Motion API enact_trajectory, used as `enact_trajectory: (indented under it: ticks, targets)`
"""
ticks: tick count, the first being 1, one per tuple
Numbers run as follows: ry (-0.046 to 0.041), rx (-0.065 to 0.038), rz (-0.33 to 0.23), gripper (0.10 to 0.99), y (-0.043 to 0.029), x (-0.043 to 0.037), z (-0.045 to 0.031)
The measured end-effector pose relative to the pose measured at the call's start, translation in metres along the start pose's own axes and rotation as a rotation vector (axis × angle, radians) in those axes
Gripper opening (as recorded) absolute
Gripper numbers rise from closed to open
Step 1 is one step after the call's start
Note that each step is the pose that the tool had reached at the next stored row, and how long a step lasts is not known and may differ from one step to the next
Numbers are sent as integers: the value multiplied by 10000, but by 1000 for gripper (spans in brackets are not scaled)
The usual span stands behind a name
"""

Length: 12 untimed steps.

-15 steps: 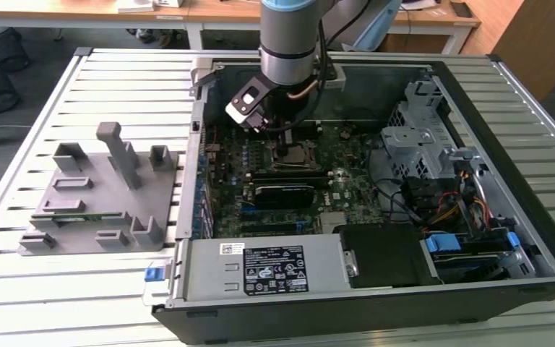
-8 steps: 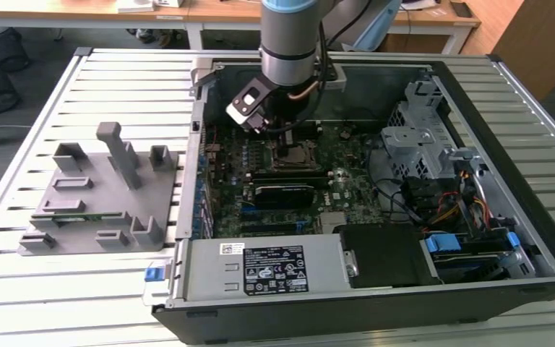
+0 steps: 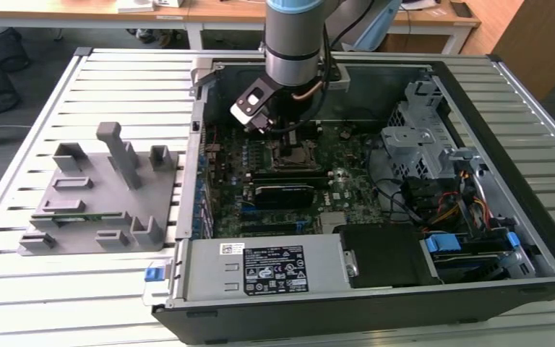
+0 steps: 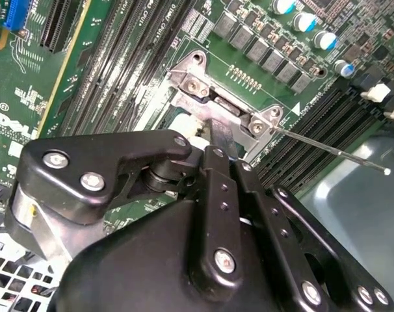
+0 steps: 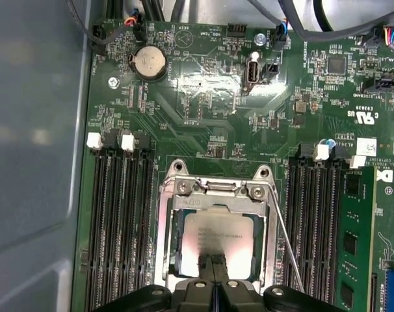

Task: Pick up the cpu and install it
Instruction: 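Close the cpu cover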

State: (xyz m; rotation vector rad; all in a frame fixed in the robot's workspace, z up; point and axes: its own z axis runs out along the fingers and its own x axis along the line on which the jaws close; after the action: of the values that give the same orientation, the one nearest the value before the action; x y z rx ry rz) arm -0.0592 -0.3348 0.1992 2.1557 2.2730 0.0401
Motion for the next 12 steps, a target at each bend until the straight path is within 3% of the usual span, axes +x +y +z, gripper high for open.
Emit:
enact_trajectory:
  ticks: [2, 6, 12]
  targets:
    - [0, 0, 1, 106, 1, 1, -26]
    - [-1, 1, 1, 106, 4, 2, -153]
    - [-1, -3, 0, 106, 34, 1, -164]
